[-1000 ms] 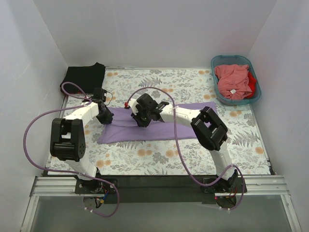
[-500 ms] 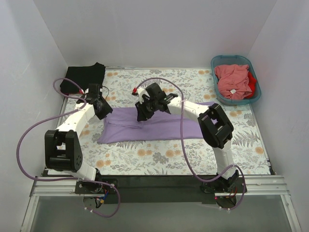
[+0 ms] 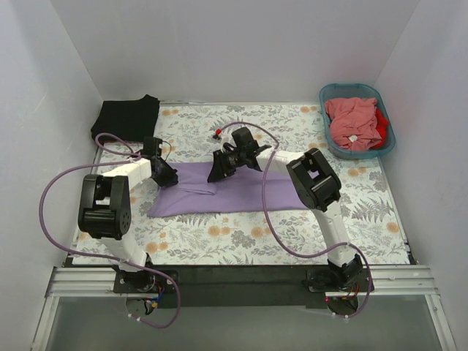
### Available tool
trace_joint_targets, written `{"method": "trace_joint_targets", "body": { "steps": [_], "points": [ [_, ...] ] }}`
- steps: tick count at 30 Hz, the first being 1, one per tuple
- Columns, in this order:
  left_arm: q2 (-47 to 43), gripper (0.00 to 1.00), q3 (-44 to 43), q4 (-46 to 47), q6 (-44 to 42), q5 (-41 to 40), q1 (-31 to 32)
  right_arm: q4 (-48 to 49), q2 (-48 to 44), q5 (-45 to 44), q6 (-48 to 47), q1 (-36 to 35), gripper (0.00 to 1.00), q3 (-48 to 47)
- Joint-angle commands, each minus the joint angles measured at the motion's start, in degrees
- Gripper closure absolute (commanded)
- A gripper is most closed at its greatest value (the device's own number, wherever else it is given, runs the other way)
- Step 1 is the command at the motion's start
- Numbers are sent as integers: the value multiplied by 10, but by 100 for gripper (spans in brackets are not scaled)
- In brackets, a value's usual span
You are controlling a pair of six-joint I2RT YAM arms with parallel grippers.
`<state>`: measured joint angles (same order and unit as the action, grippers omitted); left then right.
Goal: Fold and stack the t-shirts
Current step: Fold the tshirt
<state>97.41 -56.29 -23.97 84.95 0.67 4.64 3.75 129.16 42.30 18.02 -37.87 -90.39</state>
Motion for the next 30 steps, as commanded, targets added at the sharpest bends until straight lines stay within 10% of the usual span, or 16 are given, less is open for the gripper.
{"method": "trace_joint_targets", "body": {
  "steps": [1, 10, 17, 30],
  "points": [
    [10, 90, 4, 12, 36, -22, -8, 35, 22, 23, 34, 24, 69, 18],
    [7, 93, 41, 4, 41, -39, -25, 39, 7, -9, 32, 76, 70, 88],
    [-10, 66, -50, -30, -15, -18, -24, 13, -116, -46, -17, 91, 70, 132],
    [-149, 51, -20, -143, -20, -93, 55, -233, -317, -371, -130, 96, 59, 276]
  ]
}}
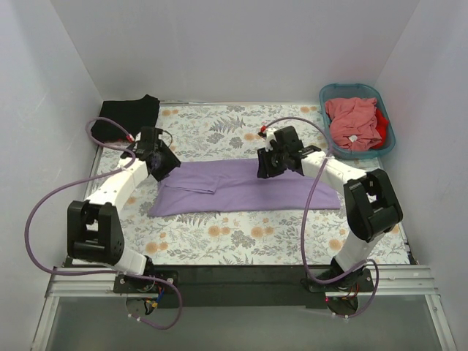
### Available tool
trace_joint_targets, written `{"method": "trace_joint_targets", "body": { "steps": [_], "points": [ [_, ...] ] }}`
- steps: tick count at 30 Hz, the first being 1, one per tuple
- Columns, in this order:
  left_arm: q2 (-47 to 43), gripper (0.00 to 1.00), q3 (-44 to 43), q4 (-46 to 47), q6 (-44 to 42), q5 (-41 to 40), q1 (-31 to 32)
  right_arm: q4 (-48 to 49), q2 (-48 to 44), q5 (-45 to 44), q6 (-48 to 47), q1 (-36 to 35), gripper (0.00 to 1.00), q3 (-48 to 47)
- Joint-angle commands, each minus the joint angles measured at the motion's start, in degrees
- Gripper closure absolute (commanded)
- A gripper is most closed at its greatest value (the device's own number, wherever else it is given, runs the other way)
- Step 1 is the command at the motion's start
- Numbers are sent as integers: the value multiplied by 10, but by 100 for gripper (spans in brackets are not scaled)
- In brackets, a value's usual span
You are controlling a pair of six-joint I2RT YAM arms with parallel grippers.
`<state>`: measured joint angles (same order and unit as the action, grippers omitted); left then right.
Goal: Fold and stack the t-shirts
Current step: Fold the tshirt
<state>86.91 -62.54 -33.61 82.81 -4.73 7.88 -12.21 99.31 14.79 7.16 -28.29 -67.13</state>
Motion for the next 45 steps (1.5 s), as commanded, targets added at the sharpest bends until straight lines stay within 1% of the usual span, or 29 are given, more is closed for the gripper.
{"method": "trace_joint_targets", "body": {
  "steps": [1, 4, 8, 11, 16, 18, 19, 20, 21, 22, 23, 24, 25, 26, 27, 28, 29, 31, 33, 34, 35, 37, 38, 39, 40, 42, 43, 44, 45],
  "points": [
    [-58, 51, 58, -46, 4, -38, 26, -78, -31, -105, -23, 0, 58, 52],
    [-67, 51, 116, -43, 14, -37, 32, -102, -43, -123, -27, 1, 53, 74],
    [-64, 51, 167, -14, 26, -42, 34, -120, -44, -140, -31, 0, 52, 97],
    [-39, 51, 163, -15, 24, -48, 34, -132, -25, -136, -38, -1, 52, 107],
    [67, 53, 114, -1, -4, -74, 11, -173, -19, -105, -47, -3, 54, 143],
    [107, 53, 60, 2, -20, -82, 5, -187, -32, -78, -44, -11, 54, 156],
    [160, 53, 36, 1, -39, -84, 4, -197, -49, -61, -42, -17, 54, 169],
    [187, 53, -29, 0, -51, -83, 4, -213, -58, -39, -36, -30, 54, 175],
    [221, 53, -65, -16, -56, -81, 4, -221, -66, 1, -29, -37, 54, 178],
    [277, 53, -102, -27, -62, -79, 6, -224, -82, 15, -22, -47, 55, 183],
    [308, 53, -146, -34, -72, -78, 11, -234, -89, 25, -8, -71, 55, 189],
    [335, 53, -221, -51, -77, -83, 16, -237, -94, 41, -3, -87, 55, 190],
    [391, 52, -270, -59, -84, -85, 34, -241, -100, 48, 2, -104, 55, 187],
    [416, 52, -314, -67, -100, -87, 43, -242, -98, 55, 10, -136, 55, 177],
    [441, 50, -403, -81, -110, -91, 55, -241, -97, 72, 21, -153, 54, 170],
    [469, 50, -446, -87, -120, -88, 75, -239, -87, 80, 25, -183, 55, 160],
    [511, 49, -484, -92, -129, -83, 84, -237, -82, 82, 27, -196, 54, 147],
    [546, 47, -582, -94, -149, -66, 103, -231, -68, 75, 33, -207, 54, 108],
    [564, 46, -622, -80, -162, -59, 109, -231, -60, 63, 29, -207, 54, 63],
    [561, 40, -630, -73, -163, -56, 110, -232, -56, 55, 22, -207, 54, 47],
    [552, 37, -625, -65, -164, -61, 109, -232, -54, 52, 15, -202, 54, 31],
    [500, 33, -596, -22, -171, -70, 109, -230, -44, 62, -4, -192, 54, -22],
    [477, 32, -555, -3, -175, -78, 109, -228, -39, 66, -7, -178, 54, -42],
    [426, 31, -531, 28, -178, -83, 109, -225, -32, 75, -10, -170, 54, -58],
    [402, 31, -515, 40, -179, -90, 109, -221, -17, 80, -13, -160, 54, -93],
    [353, 30, -472, 59, -179, -114, 108, -201, -1, 89, -17, -135, 54, -122],
    [306, 30, -459, 63, -179, -125, 109, -193, 18, 94, -16, -118, 54, -152],
    [277, 30, -424, 68, -179, -138, 109, -179, 31, 101, -14, -110, 55, -167],
    [253, 30, -409, 73, -179, -166, 109, -172, 44, 123, -14, -103, 54, -186]
  ]
}}
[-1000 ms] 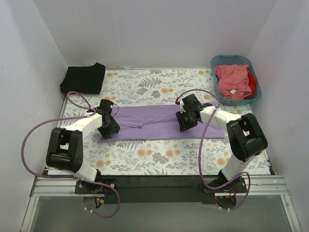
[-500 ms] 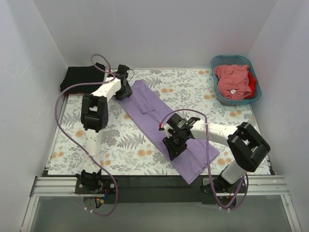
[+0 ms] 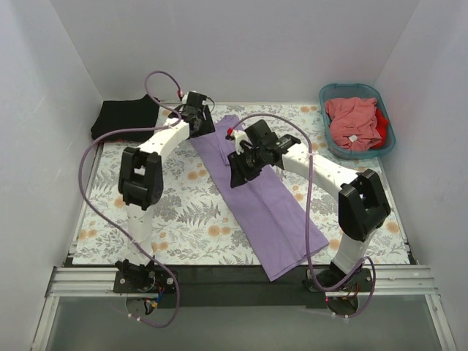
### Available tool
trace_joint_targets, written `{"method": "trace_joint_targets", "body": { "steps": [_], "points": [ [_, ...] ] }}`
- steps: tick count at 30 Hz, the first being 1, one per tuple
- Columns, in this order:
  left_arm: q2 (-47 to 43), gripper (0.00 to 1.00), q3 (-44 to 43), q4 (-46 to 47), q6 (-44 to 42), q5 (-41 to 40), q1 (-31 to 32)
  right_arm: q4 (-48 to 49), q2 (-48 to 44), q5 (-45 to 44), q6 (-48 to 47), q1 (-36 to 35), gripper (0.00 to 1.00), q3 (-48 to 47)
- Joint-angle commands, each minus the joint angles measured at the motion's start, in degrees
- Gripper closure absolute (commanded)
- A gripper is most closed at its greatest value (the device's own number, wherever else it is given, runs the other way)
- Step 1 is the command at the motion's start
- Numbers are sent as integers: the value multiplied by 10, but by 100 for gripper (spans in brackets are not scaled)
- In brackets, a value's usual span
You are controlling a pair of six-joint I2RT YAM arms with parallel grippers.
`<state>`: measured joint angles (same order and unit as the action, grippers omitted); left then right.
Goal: Fold and stack the t-shirts
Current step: Fold the tshirt
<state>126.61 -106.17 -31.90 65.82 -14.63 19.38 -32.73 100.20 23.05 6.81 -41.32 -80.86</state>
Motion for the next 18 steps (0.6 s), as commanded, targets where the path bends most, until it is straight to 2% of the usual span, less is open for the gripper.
{"method": "trace_joint_targets", "body": {
  "steps": [1, 3, 6, 13, 18],
  "points": [
    [-168, 30, 49, 61, -10, -81, -6, 40, 64, 49, -10, 33, 54, -66],
    [-242, 30, 112, 68, -12, -117, -6, 66, 91, 60, -8, 46, 54, -112],
    [-343, 30, 180, 72, -3, -121, -7, 113, 148, 71, -2, 54, 54, -160],
    [-534, 30, 398, 60, 30, -50, -2, 220, 282, 77, 40, 69, 55, -245],
    [-606, 30, 464, 21, 36, -4, -3, 245, 382, 55, 67, 83, 55, -319]
  ]
}}
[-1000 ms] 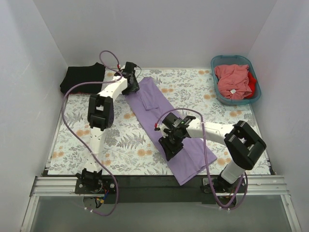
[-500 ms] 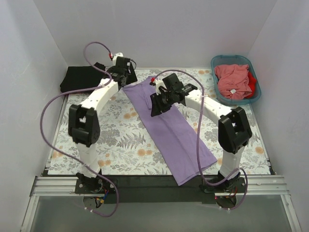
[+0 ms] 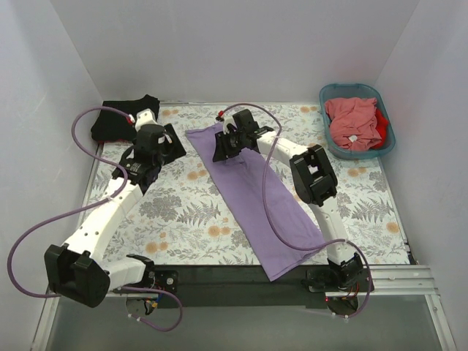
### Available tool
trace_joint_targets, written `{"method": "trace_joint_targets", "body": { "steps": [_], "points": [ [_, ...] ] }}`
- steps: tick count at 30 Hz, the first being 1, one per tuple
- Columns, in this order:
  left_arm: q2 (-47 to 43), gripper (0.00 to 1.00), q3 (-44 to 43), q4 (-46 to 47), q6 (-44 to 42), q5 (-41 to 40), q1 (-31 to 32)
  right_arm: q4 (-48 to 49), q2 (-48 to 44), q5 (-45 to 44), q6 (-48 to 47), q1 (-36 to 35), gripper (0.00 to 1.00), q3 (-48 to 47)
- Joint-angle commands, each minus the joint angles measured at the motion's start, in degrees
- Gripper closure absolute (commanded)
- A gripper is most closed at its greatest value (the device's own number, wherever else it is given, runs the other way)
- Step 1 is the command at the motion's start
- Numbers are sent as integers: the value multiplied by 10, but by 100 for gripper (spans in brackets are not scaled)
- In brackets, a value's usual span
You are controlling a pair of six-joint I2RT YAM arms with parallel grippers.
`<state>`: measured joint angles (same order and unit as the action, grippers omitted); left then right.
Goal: Fold and stack the t-shirts
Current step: Fold the tshirt
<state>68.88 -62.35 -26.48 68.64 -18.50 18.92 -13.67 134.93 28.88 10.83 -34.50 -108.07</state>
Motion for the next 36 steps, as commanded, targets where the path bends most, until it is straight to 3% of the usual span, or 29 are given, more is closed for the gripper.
{"method": "trace_joint_targets", "body": {
  "steps": [1, 11, 19, 26, 33, 36],
  "points": [
    [-44, 30, 35, -37, 8, 38, 2, 55, 47, -10, 33, 23, 54, -65],
    [-66, 30, 110, -58, 34, 85, 2, 113, 101, -93, 135, 119, 54, -54],
    [-54, 30, 130, -55, 54, 107, 2, 154, 31, 32, 134, 156, 47, -61],
    [-54, 30, 140, -59, 70, 145, 4, 119, -216, 50, 96, 145, 46, 202],
    [-80, 30, 159, -73, 89, 180, 10, -113, -402, -88, -12, 66, 55, 387],
    [-78, 30, 162, -88, 100, 184, 12, -145, -444, -157, -11, 6, 60, 449]
  ]
}}
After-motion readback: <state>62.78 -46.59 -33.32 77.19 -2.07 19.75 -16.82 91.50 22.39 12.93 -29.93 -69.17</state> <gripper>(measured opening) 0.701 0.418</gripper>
